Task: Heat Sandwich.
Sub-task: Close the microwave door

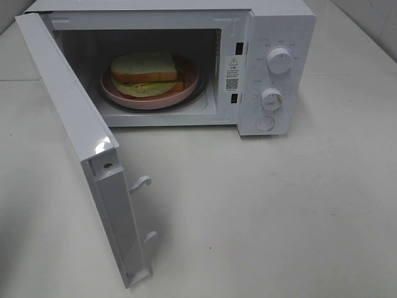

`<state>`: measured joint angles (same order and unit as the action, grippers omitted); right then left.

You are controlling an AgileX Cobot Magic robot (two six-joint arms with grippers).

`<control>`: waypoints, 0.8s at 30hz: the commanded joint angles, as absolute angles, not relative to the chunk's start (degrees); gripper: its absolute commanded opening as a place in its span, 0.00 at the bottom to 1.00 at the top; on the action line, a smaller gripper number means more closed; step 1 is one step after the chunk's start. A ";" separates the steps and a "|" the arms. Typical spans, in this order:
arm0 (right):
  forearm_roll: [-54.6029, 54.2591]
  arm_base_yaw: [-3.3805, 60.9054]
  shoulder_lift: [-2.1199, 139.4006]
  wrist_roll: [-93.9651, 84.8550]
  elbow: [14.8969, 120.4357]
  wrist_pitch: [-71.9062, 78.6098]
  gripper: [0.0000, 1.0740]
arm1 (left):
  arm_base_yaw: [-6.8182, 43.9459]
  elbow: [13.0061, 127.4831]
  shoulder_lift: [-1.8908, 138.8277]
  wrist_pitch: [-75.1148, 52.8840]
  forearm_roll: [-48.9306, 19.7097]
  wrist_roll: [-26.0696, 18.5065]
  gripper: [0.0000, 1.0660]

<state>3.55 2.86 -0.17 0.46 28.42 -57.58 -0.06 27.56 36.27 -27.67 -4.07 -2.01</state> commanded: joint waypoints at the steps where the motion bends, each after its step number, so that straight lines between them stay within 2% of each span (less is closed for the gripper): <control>1: 3.44 2.69 -1.83 0.52 28.36 -57.01 0.64 | 0.11 25.32 39.82 -17.48 -4.30 -2.23 0.00; 4: 3.44 2.69 -1.83 0.52 28.36 -57.01 0.64 | 0.11 24.06 41.77 -12.61 -4.30 -2.23 0.00; 17: 3.44 2.69 -1.83 0.52 28.36 -57.01 0.64 | 0.11 16.67 61.54 26.07 -1.95 -1.83 0.00; 18: 3.44 2.69 -1.83 0.52 28.36 -57.01 0.64 | 0.11 16.16 65.15 31.91 0.00 -0.40 0.00; 20: 3.44 2.69 -1.83 0.52 28.36 -57.01 0.64 | 0.11 16.16 66.63 33.58 1.43 0.40 0.00; 22: 3.44 2.69 -1.83 0.52 28.36 -57.01 0.64 | 0.11 16.16 71.85 39.30 7.22 3.38 0.00; 24: 3.44 2.69 -1.83 0.52 28.36 -57.01 0.64 | 0.11 16.33 73.57 40.62 9.45 4.01 0.00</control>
